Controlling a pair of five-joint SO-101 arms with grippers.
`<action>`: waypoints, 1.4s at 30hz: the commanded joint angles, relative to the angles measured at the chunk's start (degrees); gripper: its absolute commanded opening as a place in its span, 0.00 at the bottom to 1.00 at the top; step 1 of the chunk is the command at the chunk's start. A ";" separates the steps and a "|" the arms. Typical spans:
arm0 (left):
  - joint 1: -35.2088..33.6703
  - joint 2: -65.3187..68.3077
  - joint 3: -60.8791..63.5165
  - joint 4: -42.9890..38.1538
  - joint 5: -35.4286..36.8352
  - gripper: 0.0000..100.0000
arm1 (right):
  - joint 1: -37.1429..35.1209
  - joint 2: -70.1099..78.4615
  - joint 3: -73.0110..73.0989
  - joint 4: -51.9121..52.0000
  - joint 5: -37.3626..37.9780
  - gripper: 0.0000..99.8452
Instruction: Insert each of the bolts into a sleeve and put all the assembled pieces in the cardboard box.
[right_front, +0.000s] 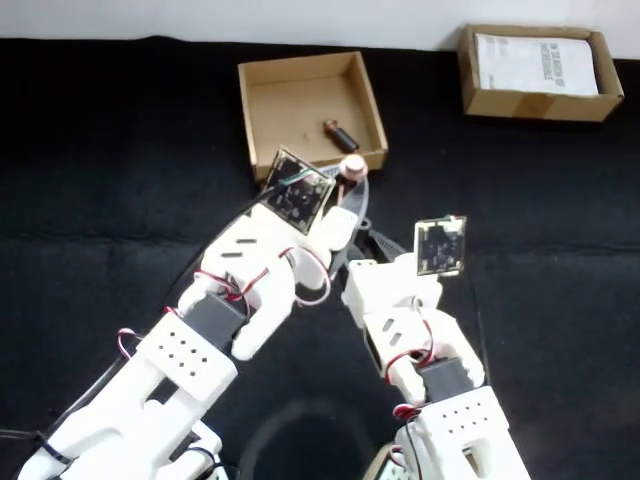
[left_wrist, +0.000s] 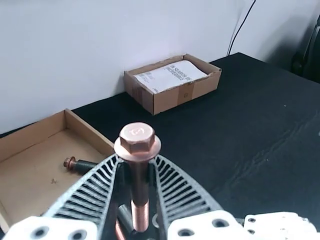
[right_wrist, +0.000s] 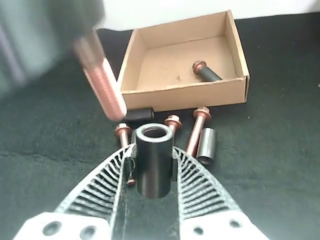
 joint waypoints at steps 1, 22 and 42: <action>0.13 -0.13 -3.47 -1.32 0.18 0.01 | -0.40 -1.10 0.13 -1.80 0.00 0.01; 5.58 0.22 -3.12 -1.23 0.18 0.01 | -0.13 -33.01 20.18 1.27 9.05 0.01; 1.71 -0.31 -10.33 2.64 -8.79 0.01 | -0.13 -33.36 20.18 1.89 8.88 0.01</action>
